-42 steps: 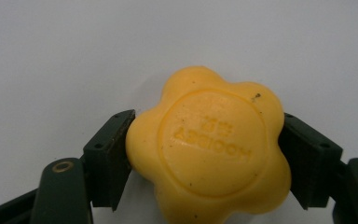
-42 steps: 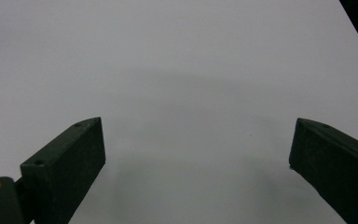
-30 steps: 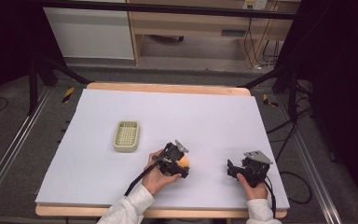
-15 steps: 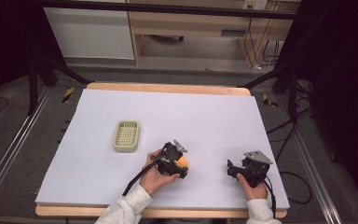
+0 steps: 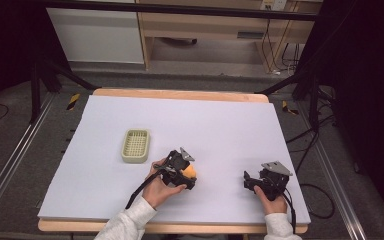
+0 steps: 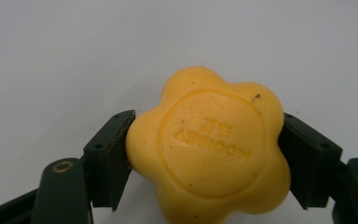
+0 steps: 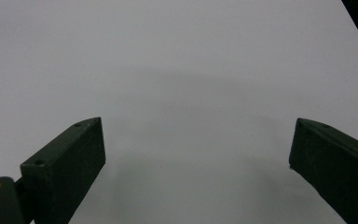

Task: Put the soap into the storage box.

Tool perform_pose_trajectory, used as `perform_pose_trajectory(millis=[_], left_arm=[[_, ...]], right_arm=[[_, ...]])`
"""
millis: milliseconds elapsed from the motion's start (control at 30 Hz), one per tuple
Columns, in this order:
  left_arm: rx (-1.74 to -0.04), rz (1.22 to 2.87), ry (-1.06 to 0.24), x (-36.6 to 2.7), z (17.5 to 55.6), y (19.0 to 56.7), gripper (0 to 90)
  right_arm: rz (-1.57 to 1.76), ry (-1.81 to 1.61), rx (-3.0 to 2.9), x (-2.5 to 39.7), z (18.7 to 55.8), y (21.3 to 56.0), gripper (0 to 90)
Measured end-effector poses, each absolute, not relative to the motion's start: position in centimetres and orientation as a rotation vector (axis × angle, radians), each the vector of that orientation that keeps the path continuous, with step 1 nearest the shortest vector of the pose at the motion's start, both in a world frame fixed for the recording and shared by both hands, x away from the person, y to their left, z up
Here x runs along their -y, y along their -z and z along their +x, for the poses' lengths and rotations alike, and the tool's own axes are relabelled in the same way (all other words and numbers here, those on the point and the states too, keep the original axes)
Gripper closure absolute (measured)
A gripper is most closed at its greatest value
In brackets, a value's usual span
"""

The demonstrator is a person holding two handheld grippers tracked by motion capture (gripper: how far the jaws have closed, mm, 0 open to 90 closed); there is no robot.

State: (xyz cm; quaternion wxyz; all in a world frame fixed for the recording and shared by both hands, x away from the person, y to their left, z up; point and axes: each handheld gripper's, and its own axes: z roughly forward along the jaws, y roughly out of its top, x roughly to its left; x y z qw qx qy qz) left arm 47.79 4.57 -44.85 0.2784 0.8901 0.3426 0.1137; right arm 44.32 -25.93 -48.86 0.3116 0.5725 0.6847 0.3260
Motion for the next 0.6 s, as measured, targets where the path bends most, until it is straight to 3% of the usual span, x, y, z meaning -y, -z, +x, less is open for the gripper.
perform_pose_trajectory(millis=[600], left_arm=[[-0.942,2.376,-0.317,-7.6,47.7,43.8,26.5]], right_arm=[[1.517,-0.861,-1.806,26.0,44.4,48.9,4.1]])
